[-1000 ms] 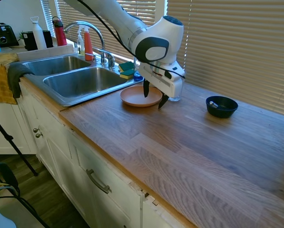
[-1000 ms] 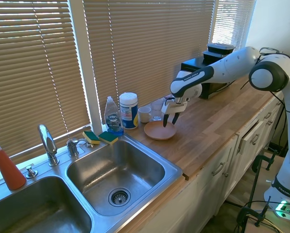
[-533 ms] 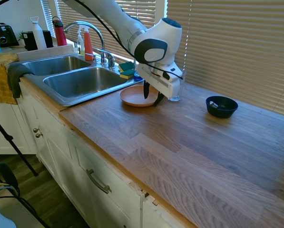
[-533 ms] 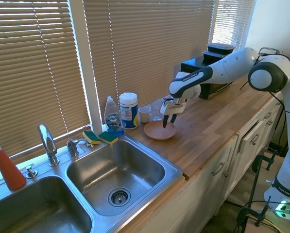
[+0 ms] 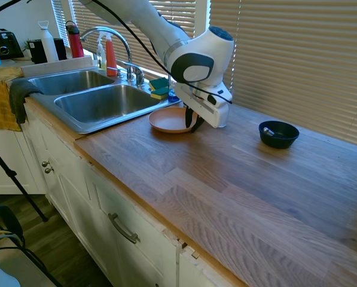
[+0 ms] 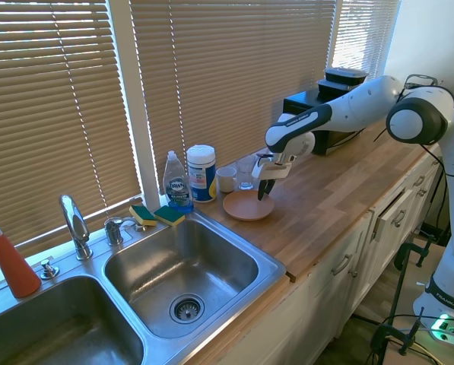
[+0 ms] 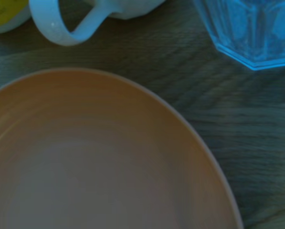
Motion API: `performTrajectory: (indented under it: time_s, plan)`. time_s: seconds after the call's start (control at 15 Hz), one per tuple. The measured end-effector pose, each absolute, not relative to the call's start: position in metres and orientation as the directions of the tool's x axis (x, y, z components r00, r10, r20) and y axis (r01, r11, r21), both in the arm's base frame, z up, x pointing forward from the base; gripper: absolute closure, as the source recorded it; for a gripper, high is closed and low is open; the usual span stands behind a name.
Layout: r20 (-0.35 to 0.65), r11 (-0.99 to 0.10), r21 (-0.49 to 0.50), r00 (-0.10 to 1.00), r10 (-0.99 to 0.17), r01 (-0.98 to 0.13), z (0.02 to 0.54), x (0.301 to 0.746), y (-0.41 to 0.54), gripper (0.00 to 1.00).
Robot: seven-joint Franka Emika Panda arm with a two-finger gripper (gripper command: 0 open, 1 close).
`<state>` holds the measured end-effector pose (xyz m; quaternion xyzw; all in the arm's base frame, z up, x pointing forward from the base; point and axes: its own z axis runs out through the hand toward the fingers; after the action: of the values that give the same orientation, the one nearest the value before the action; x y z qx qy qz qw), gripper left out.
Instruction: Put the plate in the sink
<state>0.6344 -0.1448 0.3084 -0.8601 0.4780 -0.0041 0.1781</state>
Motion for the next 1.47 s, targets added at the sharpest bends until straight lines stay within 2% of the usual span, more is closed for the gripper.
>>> performTrajectory:
  time_s: [0.8,1.07,1.47]
  plan:
    - [-0.23,-0.485,-0.432,0.613,-0.756,-0.76,0.312,0.625,-0.162,1.0]
    - [-0.214,-0.507,-0.457,0.644,-0.735,-0.73,0.346,0.618,-0.137,1.0]
    - [-0.212,-0.538,-0.444,0.668,-0.714,-0.716,0.408,0.612,-0.028,1.0]
